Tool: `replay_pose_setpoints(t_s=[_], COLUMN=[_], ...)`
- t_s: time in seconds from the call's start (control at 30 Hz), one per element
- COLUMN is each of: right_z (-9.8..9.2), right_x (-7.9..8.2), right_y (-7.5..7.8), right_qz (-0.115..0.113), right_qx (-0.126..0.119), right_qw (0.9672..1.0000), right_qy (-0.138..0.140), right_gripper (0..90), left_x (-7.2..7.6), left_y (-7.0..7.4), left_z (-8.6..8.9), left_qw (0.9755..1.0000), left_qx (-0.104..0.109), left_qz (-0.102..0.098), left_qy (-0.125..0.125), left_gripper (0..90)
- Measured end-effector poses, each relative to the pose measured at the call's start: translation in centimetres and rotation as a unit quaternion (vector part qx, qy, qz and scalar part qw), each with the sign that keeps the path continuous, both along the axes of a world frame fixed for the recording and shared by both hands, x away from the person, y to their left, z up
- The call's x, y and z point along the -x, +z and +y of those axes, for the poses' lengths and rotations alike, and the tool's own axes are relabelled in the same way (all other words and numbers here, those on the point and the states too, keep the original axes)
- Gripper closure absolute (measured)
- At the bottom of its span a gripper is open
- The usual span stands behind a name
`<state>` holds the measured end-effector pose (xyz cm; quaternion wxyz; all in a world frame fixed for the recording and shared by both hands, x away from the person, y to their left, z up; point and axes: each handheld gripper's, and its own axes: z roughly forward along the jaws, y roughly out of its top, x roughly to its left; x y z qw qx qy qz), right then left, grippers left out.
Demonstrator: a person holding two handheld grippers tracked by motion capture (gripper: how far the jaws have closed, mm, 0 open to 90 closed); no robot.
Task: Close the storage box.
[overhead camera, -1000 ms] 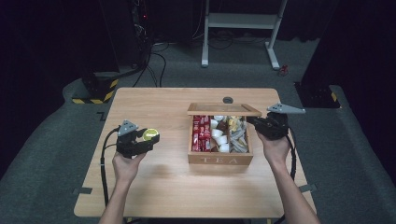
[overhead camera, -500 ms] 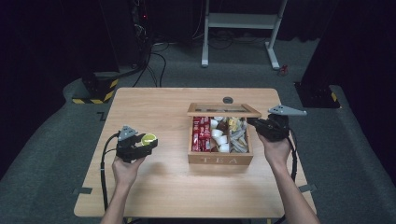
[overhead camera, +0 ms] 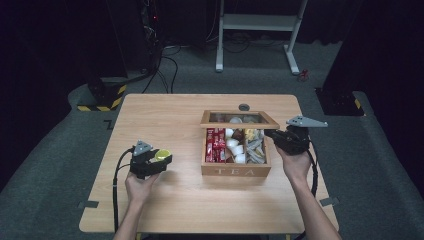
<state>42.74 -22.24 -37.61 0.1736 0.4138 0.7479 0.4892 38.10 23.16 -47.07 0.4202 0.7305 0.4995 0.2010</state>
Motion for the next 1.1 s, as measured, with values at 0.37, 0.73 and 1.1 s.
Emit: replay_pose_setpoints(t_s=[0.37,0.73,1.1], right_z=[-0.1,-0.1,-0.1], right_x=[0.5,0.6,0.6], right_y=[-0.7,-0.9,-0.8], right_qz=[0.000,0.001,0.000], right_qx=[0.001,0.001,0.003], right_qw=[1.0000,1.0000,1.0000], right_qy=[0.004,0.005,0.004], right_gripper=[89.9,89.9,89.9], left_x=[-0.2,-0.6,-1.2], left_y=[-1.5,-2.3,-3.4], left_z=[-0.7,-1.5,-2.5], left_qw=[0.9998,0.9995,0.9990], left_qx=[-0.013,-0.027,-0.037], left_qz=[0.013,0.016,0.025], left_qy=[0.004,0.005,0.006], left_gripper=[38.7,38.5,38.2])
